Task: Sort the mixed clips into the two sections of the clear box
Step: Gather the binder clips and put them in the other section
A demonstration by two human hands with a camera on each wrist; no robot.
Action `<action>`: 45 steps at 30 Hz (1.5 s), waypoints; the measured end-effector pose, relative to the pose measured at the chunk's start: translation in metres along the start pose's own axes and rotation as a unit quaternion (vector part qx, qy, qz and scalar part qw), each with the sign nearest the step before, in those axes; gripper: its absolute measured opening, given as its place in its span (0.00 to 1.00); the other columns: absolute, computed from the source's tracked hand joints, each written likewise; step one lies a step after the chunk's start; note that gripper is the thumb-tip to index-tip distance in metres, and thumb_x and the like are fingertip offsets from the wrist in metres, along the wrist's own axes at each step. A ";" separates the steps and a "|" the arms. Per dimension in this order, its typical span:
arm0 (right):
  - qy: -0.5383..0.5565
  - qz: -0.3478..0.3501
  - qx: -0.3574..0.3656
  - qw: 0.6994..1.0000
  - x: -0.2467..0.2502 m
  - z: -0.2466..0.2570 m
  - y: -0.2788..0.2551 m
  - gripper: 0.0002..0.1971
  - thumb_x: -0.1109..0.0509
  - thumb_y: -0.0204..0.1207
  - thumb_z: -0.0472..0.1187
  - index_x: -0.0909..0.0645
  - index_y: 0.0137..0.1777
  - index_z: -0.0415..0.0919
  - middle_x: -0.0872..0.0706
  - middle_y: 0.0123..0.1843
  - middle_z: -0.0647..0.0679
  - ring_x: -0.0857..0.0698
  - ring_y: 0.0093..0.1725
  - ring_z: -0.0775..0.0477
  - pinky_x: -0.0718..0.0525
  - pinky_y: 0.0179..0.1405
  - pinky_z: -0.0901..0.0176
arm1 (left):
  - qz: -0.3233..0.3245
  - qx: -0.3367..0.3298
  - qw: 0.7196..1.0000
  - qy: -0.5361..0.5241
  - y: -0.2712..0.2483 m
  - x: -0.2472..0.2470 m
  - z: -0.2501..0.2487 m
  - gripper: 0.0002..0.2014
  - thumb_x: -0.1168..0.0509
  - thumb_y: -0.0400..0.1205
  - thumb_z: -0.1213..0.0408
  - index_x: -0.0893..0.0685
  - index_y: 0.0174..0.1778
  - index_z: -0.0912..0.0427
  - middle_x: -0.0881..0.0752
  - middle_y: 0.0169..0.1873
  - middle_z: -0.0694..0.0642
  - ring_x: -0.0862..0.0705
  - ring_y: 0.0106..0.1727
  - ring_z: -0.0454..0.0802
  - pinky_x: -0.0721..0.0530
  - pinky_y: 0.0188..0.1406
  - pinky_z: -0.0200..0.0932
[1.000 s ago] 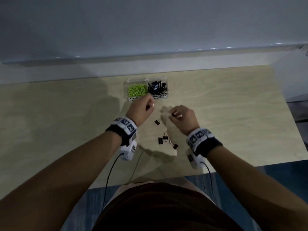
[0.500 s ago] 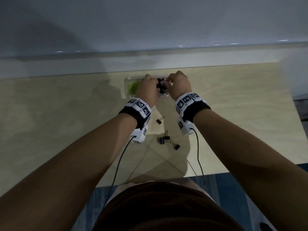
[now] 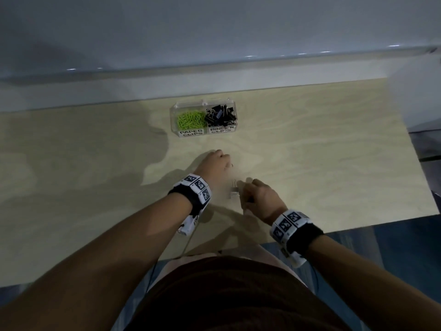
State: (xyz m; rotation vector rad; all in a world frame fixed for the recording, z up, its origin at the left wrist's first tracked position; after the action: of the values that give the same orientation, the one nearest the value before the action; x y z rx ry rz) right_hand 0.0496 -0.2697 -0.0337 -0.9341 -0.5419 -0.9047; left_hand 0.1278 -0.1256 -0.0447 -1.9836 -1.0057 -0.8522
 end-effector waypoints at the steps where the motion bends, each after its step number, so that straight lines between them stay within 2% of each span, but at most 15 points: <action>1: 0.003 -0.012 -0.005 1.000 -0.002 -0.002 0.001 0.05 0.28 0.68 0.35 0.19 0.44 0.39 0.21 0.44 0.44 0.19 0.40 0.39 0.25 0.37 0.57 | -0.004 0.000 1.000 -0.010 -0.001 0.001 0.001 0.06 0.36 0.77 0.68 0.20 0.49 0.62 0.20 0.50 0.59 0.23 0.54 0.58 0.24 0.53 0.48; 4: 0.014 -0.060 -0.015 0.998 0.003 -0.005 0.005 0.04 0.29 0.70 0.37 0.19 0.44 0.38 0.20 0.42 0.43 0.18 0.38 0.39 0.22 0.36 0.56 | -0.038 -0.017 0.997 -0.061 -0.015 0.004 0.003 0.08 0.35 0.76 0.66 0.21 0.50 0.59 0.21 0.49 0.56 0.21 0.50 0.52 0.21 0.49 0.45; 7: 0.040 -0.104 0.026 0.993 0.013 0.002 0.011 0.05 0.27 0.70 0.37 0.16 0.44 0.38 0.20 0.40 0.41 0.18 0.34 0.39 0.19 0.35 0.54 | -0.041 -0.056 0.994 -0.085 -0.041 -0.001 0.000 0.08 0.35 0.78 0.63 0.21 0.52 0.57 0.20 0.49 0.53 0.22 0.49 0.47 0.23 0.48 0.39; 11: 0.047 -0.058 0.103 0.992 0.009 0.023 0.019 0.10 0.26 0.64 0.30 0.14 0.46 0.38 0.20 0.40 0.37 0.18 0.34 0.37 0.18 0.35 0.52 | 0.007 -0.065 0.996 -0.062 -0.061 -0.025 -0.006 0.12 0.34 0.77 0.64 0.20 0.55 0.65 0.20 0.50 0.64 0.21 0.50 0.60 0.25 0.47 0.46; 14: -0.002 -0.031 0.118 0.992 0.003 0.032 0.017 0.10 0.25 0.63 0.28 0.15 0.46 0.35 0.19 0.42 0.33 0.18 0.35 0.32 0.17 0.34 0.47 | 0.015 -0.041 0.998 -0.047 -0.063 -0.034 -0.010 0.14 0.34 0.77 0.65 0.21 0.56 0.67 0.21 0.52 0.65 0.22 0.52 0.62 0.24 0.50 0.52; 16: -0.026 -0.033 0.123 0.992 0.003 0.034 0.017 0.10 0.25 0.63 0.28 0.15 0.45 0.33 0.19 0.41 0.33 0.18 0.35 0.32 0.18 0.34 0.48 | 0.021 -0.037 0.999 -0.023 -0.062 -0.035 -0.014 0.14 0.36 0.78 0.65 0.22 0.57 0.68 0.22 0.54 0.66 0.23 0.54 0.63 0.26 0.52 0.50; 20: -0.057 0.016 0.042 0.997 0.005 0.032 0.028 0.13 0.31 0.71 0.35 0.20 0.55 0.36 0.23 0.51 0.36 0.19 0.48 0.33 0.22 0.45 0.50 | 0.054 -0.037 0.996 0.054 -0.060 -0.033 -0.017 0.15 0.41 0.81 0.64 0.22 0.58 0.70 0.23 0.56 0.67 0.23 0.55 0.63 0.27 0.52 0.50; 22: -0.075 0.057 0.016 0.995 0.006 0.033 0.030 0.15 0.32 0.72 0.37 0.22 0.58 0.38 0.25 0.54 0.37 0.19 0.49 0.33 0.21 0.49 0.50 | 0.086 -0.043 0.992 0.083 -0.060 -0.032 -0.015 0.15 0.43 0.82 0.64 0.22 0.59 0.70 0.23 0.57 0.67 0.23 0.55 0.63 0.27 0.52 0.51; 27: -0.096 0.084 0.006 0.992 0.010 0.040 0.031 0.15 0.37 0.75 0.36 0.26 0.61 0.36 0.27 0.58 0.35 0.18 0.49 0.32 0.17 0.51 0.47 | 0.129 -0.093 0.984 0.084 -0.061 -0.022 -0.014 0.16 0.40 0.80 0.64 0.21 0.58 0.71 0.22 0.55 0.67 0.22 0.53 0.63 0.25 0.51 0.53; 31: -0.096 0.051 0.040 0.993 0.012 0.038 0.030 0.13 0.37 0.75 0.35 0.24 0.58 0.32 0.26 0.58 0.35 0.21 0.52 0.34 0.19 0.48 0.50 | 0.132 -0.105 0.981 0.101 -0.058 -0.008 -0.007 0.13 0.38 0.77 0.64 0.19 0.52 0.69 0.22 0.50 0.65 0.21 0.49 0.63 0.22 0.47 0.55; 34: -0.051 0.032 0.043 0.997 0.017 0.025 0.031 0.10 0.29 0.70 0.37 0.18 0.49 0.34 0.24 0.52 0.37 0.19 0.46 0.35 0.18 0.50 0.49 | 0.090 -0.080 0.990 0.076 -0.051 0.016 0.003 0.12 0.37 0.77 0.62 0.17 0.52 0.64 0.20 0.49 0.60 0.20 0.48 0.59 0.20 0.49 0.53; 37: 0.016 -0.020 0.011 1.000 0.034 0.012 0.036 0.11 0.23 0.67 0.43 0.15 0.39 0.34 0.21 0.46 0.38 0.18 0.40 0.39 0.18 0.43 0.54 | -0.044 -0.025 0.999 0.001 -0.031 0.058 0.010 0.10 0.35 0.78 0.61 0.15 0.51 0.61 0.18 0.48 0.56 0.20 0.46 0.52 0.18 0.49 0.46; 40: 0.131 -0.100 -0.016 0.986 0.064 0.010 0.054 0.08 0.21 0.63 0.36 0.19 0.34 0.40 0.19 0.39 0.45 0.17 0.34 0.47 0.21 0.35 0.61 | -0.165 0.015 0.985 -0.041 -0.001 0.097 0.015 0.09 0.32 0.78 0.62 0.14 0.50 0.62 0.17 0.48 0.56 0.18 0.44 0.51 0.17 0.47 0.43; 42: 0.165 -0.141 -0.002 0.976 0.088 0.017 0.072 0.10 0.21 0.63 0.32 0.21 0.33 0.41 0.19 0.36 0.48 0.16 0.34 0.48 0.21 0.32 0.63 | -0.198 0.031 0.978 -0.058 0.021 0.111 0.018 0.11 0.31 0.77 0.63 0.14 0.52 0.63 0.16 0.48 0.60 0.16 0.44 0.55 0.15 0.48 0.48; 45: 0.151 -0.180 0.039 0.971 0.119 0.036 0.105 0.07 0.22 0.64 0.32 0.19 0.35 0.37 0.20 0.40 0.45 0.16 0.35 0.48 0.21 0.34 0.70 | -0.200 0.052 0.978 -0.032 0.047 0.115 0.018 0.13 0.32 0.77 0.62 0.15 0.56 0.63 0.16 0.51 0.61 0.16 0.49 0.58 0.16 0.53 0.52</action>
State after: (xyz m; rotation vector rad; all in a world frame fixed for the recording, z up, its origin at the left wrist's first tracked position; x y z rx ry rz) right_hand 0.2009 -0.2588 0.0252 -0.6169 -0.4871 -1.3183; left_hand 0.2260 -0.0890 0.0244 -1.7555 -1.4877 -0.9278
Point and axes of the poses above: each hand's wrist, its own y-axis towards the middle knuckle, its own x-axis out of the back of the hand, z = x × y, the point moved 4 cm from there along y, towards the middle knuckle
